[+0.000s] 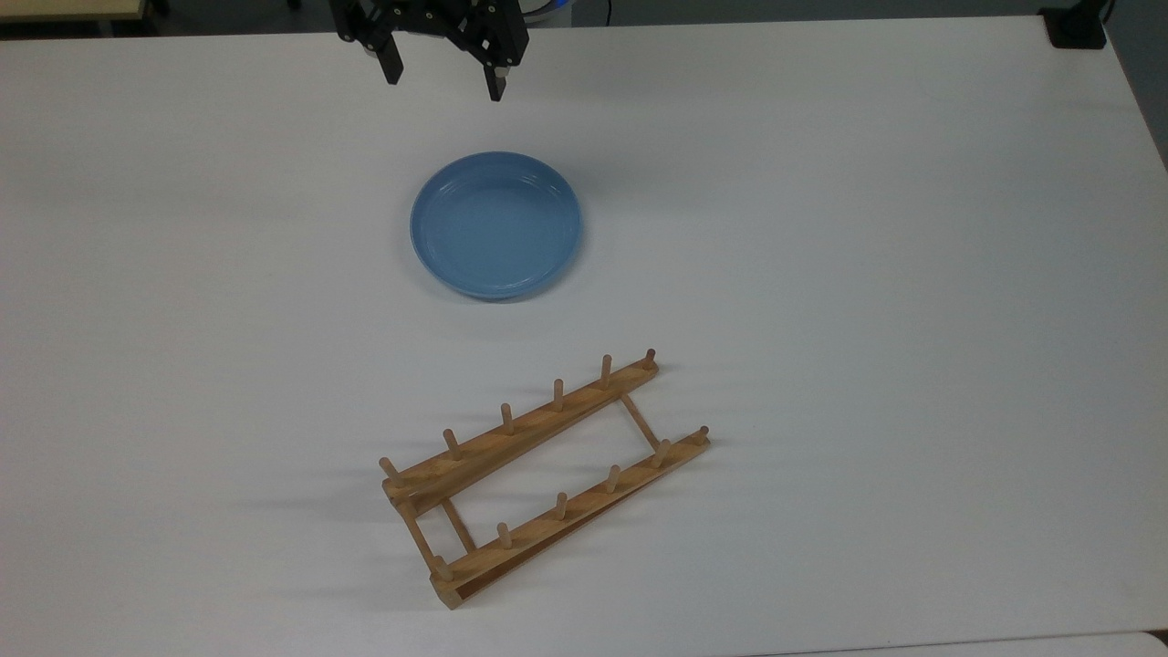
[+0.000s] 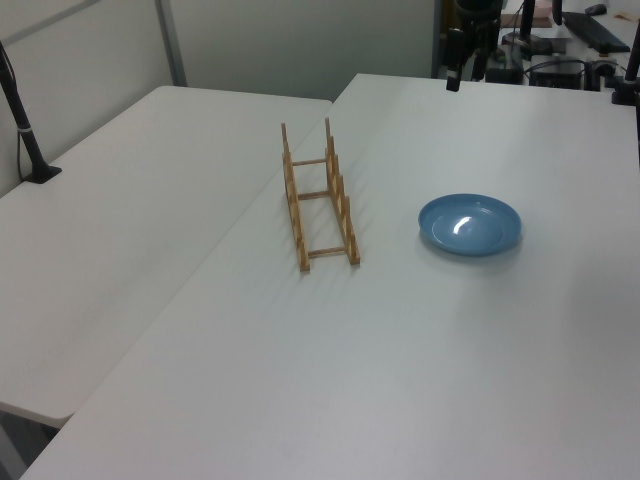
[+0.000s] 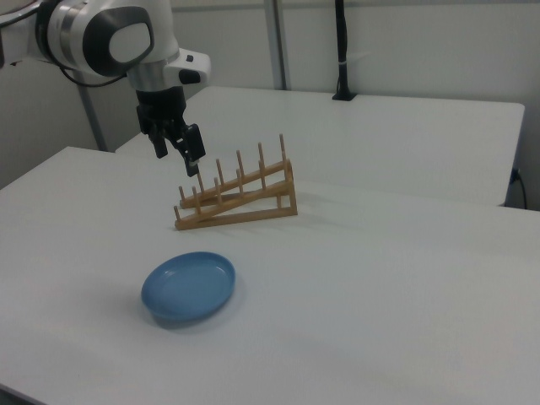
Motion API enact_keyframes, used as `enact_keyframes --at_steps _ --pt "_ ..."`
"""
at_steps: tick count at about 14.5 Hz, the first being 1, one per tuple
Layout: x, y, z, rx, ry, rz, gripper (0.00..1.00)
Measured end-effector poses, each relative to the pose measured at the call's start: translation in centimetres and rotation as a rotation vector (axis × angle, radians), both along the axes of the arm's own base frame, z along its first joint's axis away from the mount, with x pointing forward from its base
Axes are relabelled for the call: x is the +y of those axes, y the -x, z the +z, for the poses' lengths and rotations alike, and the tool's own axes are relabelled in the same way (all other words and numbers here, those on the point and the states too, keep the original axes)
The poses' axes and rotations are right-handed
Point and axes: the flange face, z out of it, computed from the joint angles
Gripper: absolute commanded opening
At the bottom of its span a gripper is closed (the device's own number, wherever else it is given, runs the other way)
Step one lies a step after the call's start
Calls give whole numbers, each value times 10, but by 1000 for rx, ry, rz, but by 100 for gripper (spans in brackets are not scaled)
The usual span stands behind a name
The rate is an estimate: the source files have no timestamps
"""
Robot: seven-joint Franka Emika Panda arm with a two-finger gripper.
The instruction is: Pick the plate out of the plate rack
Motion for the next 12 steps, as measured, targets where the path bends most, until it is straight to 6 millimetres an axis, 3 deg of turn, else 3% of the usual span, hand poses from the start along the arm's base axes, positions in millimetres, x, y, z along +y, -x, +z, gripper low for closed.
enact_keyframes --at_steps 3,5,7,12 --pt "-10 1 7 -20 52 118 100" --pt "-25 0 28 -64 76 153 100" --pt "-33 0 36 -79 81 150 100" --pt "-20 -2 29 -63 73 117 100"
